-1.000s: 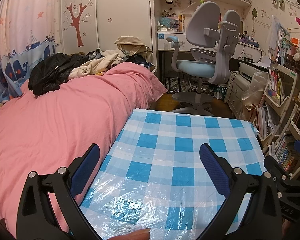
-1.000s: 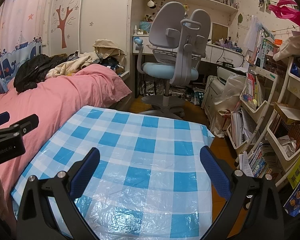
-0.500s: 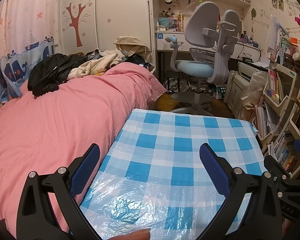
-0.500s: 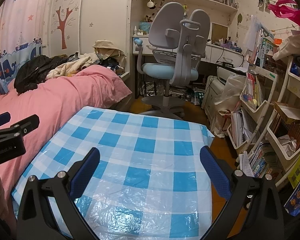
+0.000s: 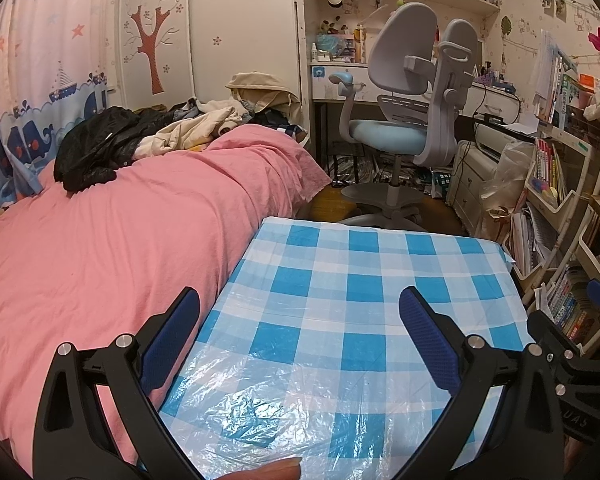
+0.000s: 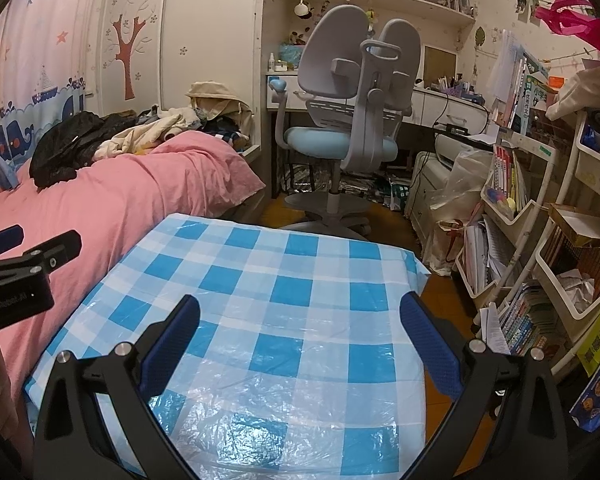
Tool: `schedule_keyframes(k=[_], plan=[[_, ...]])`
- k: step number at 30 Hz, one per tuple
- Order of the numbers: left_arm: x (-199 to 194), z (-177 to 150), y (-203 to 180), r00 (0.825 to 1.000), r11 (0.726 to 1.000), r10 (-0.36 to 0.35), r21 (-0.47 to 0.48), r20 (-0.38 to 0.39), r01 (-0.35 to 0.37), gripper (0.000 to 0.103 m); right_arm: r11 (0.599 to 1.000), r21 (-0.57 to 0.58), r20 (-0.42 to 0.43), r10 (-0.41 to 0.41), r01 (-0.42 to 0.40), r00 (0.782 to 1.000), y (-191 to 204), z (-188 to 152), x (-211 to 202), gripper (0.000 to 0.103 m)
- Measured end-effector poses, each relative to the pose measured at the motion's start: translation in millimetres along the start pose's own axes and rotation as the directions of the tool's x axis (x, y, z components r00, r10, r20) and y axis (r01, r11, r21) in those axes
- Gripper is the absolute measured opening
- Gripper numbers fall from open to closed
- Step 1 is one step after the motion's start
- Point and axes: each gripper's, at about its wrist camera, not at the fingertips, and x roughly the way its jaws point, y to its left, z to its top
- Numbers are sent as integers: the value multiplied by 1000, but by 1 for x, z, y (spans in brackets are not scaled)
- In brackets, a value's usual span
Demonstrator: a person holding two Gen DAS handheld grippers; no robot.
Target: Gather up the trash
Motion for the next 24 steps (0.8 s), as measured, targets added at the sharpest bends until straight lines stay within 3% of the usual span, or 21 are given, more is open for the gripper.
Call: schedule_keyframes(k=[24], plan=[[-1,0,-2,1000,1000,-3,2,0,3,96,1000,23,46,-5,4,999,-2,2,-7,96]])
